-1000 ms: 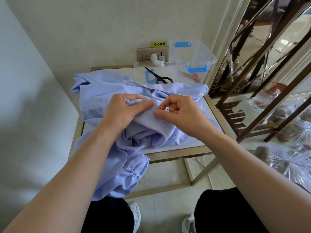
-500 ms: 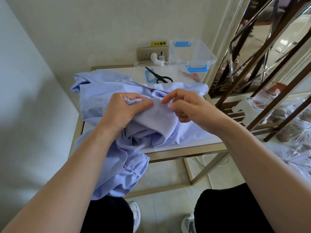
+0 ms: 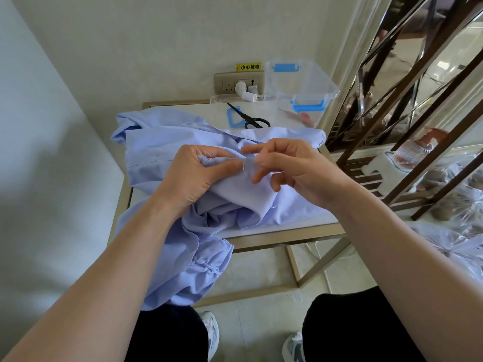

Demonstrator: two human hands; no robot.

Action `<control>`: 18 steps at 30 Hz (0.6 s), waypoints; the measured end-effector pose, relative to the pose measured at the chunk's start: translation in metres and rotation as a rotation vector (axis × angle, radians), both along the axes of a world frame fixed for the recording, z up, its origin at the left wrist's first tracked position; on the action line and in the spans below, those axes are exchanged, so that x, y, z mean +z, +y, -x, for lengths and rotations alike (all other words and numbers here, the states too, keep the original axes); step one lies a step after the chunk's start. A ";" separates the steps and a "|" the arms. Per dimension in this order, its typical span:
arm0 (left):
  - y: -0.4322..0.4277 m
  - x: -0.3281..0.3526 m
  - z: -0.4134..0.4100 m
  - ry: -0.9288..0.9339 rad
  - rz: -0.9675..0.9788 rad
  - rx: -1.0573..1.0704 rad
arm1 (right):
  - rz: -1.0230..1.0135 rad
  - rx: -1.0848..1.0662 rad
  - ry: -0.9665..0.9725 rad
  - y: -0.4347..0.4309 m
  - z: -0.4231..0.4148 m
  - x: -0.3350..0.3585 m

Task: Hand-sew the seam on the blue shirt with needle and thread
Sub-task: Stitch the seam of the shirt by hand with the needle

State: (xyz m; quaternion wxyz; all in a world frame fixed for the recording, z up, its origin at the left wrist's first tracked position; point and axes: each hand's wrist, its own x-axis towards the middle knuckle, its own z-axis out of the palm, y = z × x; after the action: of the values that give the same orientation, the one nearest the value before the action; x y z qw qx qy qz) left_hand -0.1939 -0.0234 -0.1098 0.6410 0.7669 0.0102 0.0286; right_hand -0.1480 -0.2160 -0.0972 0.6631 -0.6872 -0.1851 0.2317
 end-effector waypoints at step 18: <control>0.002 0.005 0.003 -0.058 -0.048 -0.010 | 0.100 -0.047 -0.039 -0.003 -0.004 -0.005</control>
State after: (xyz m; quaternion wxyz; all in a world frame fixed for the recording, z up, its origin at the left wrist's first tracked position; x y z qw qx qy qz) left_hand -0.1968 -0.0217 -0.1049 0.6225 0.7811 -0.0129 0.0477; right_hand -0.1441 -0.2188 -0.1024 0.6295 -0.7281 -0.1702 0.2116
